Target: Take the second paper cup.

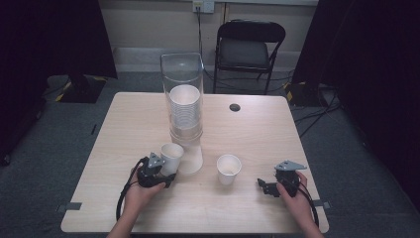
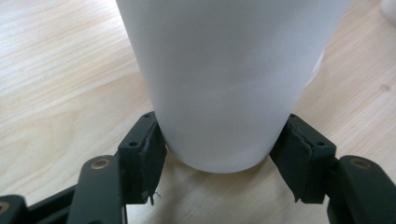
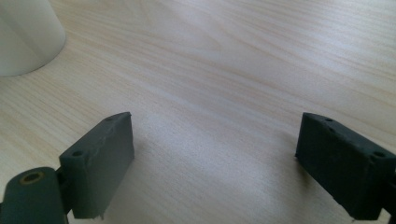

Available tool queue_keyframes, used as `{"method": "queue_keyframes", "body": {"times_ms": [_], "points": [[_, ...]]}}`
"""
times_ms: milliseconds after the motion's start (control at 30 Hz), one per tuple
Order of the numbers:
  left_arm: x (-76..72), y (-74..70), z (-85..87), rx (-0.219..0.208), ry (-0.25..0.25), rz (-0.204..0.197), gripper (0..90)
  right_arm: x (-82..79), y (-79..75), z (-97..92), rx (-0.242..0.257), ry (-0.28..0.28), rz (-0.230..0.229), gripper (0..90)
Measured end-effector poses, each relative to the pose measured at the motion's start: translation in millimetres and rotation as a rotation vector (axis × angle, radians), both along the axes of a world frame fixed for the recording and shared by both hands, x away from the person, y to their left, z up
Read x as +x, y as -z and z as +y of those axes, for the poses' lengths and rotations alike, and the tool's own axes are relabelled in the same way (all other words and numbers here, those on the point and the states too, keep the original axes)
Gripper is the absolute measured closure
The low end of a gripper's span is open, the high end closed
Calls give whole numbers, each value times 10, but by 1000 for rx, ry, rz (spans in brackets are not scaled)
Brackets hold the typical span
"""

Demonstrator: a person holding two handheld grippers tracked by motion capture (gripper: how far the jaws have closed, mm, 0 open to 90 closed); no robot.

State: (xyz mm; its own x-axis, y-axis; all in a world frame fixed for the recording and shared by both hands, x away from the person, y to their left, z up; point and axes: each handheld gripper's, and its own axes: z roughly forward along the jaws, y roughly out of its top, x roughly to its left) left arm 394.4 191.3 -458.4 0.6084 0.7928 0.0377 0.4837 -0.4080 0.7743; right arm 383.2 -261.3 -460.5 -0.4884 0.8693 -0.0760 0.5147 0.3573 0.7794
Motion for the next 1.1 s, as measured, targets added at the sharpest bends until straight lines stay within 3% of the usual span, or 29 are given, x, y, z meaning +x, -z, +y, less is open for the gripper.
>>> {"method": "queue_keyframes", "body": {"times_ms": [167,333,433,567,633,700,733,867,1000,1100], "points": [[1,21,15,6,5,-8,374,0,0,0,0,0,0,108],[-43,52,35,-15,19,-29,373,0,0,0,0,0,0,108],[-91,52,38,-14,41,-26,374,0,0,0,0,0,0,109],[-201,7,-8,-14,103,-54,375,1,-1,-2,-1,4,-4,112],[-262,-3,-55,-30,127,-52,375,0,-22,-7,-6,18,-5,181],[-305,3,-112,-26,160,-53,375,-6,-91,-4,-35,45,-24,200],[-325,10,-149,-31,174,-48,374,-9,-134,-2,-22,45,-29,187],[-415,18,-342,-35,253,-56,374,-68,-373,50,59,-45,-13,189],[-517,22,-599,-48,339,-52,374,-160,-717,210,81,-130,-21,197],[-571,9,-774,-56,397,-60,374,-216,-976,339,118,-203,-30,269]]}}
